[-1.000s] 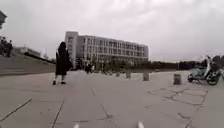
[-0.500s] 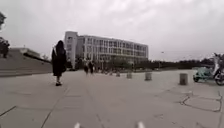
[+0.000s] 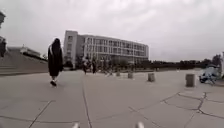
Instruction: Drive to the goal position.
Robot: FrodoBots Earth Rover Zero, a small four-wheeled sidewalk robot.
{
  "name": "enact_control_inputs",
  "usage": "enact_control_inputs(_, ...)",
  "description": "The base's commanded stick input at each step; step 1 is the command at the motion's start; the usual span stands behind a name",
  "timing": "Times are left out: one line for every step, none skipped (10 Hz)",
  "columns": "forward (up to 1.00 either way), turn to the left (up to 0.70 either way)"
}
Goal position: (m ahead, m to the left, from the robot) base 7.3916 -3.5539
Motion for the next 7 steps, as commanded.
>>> enact_control_inputs(0.85,0.00)
enact_control_inputs(0.85,0.00)
enact_control_inputs(0.85,-0.05)
enact_control_inputs(0.85,-0.26)
enact_control_inputs(0.85,-0.34)
enact_control_inputs(0.85,-0.34)
enact_control_inputs(0.85,-0.34)
